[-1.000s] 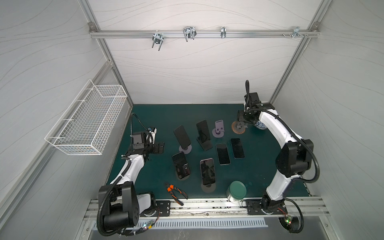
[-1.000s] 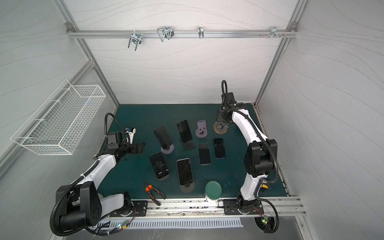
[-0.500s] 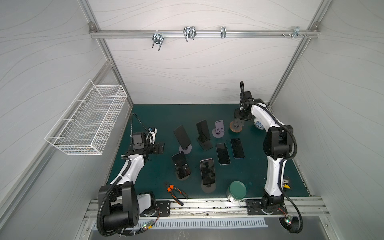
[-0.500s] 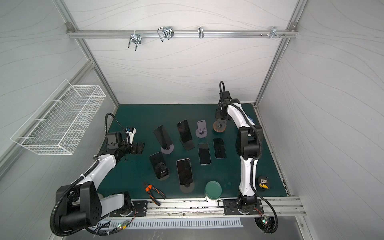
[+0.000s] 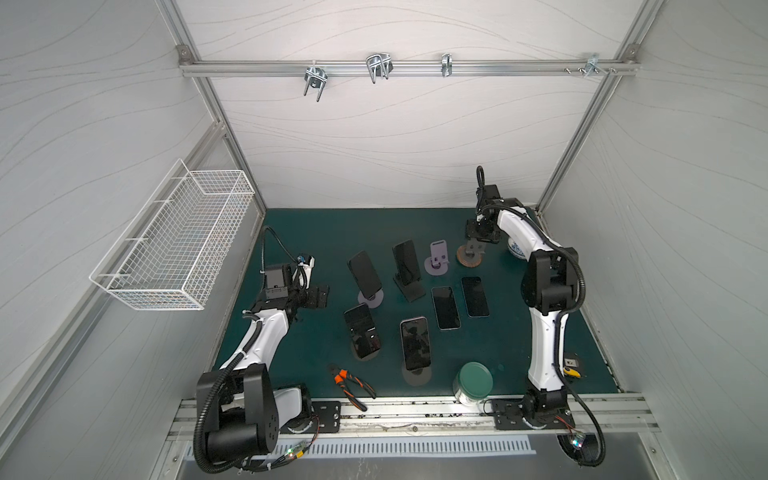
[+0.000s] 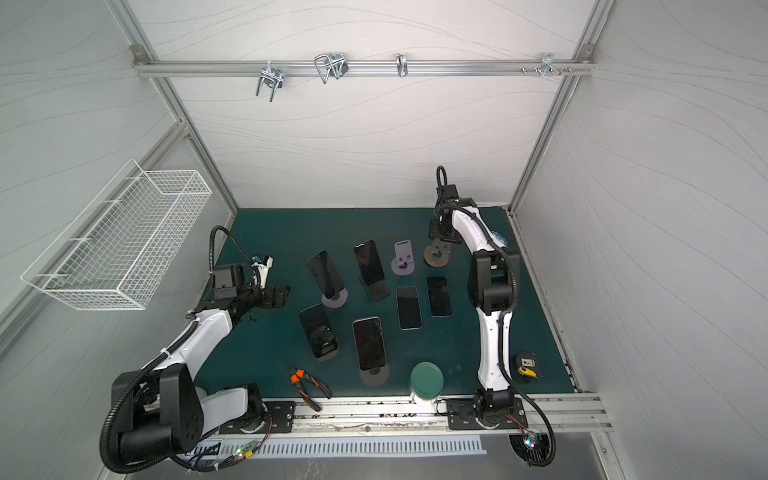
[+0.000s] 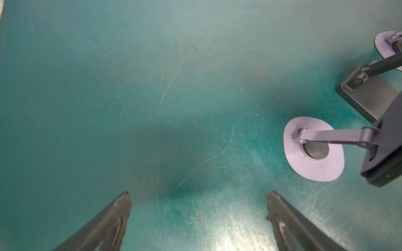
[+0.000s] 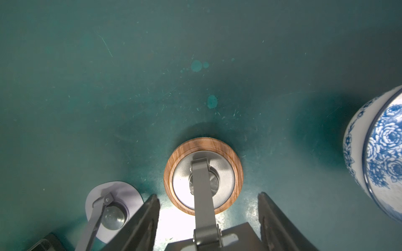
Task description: Remove the phone from the phone stand
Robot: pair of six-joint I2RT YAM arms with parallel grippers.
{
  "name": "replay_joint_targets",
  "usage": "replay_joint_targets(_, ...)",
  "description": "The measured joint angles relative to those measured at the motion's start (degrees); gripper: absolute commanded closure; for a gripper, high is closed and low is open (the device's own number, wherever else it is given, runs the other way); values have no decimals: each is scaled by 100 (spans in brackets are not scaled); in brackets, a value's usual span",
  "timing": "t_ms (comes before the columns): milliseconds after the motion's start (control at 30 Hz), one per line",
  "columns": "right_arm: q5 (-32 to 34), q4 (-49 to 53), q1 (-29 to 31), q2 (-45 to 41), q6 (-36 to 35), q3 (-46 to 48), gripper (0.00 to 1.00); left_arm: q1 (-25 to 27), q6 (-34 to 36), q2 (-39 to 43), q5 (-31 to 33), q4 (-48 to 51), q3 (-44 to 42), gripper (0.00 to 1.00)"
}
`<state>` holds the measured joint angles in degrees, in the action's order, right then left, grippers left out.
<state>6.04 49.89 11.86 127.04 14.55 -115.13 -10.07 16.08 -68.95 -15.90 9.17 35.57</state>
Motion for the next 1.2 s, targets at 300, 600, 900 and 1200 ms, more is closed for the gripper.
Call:
replay_joint_targets(300,-238,-28,7,-68,-4,116,17,4,7,2,-20,-2,0,2)
replay_joint_targets(600,-417,-149,7,-1036,2,761,9,9,22,7,-37,0,0,2)
replay_joint_targets(900,-575,-599,24,-3016,136,2280,8,11,17,13,-39,-2,0,1)
replay_joint_targets(1200,-544,-960,918,-4385,212,3418,1,11,-9,61,-15,-4,0,0)
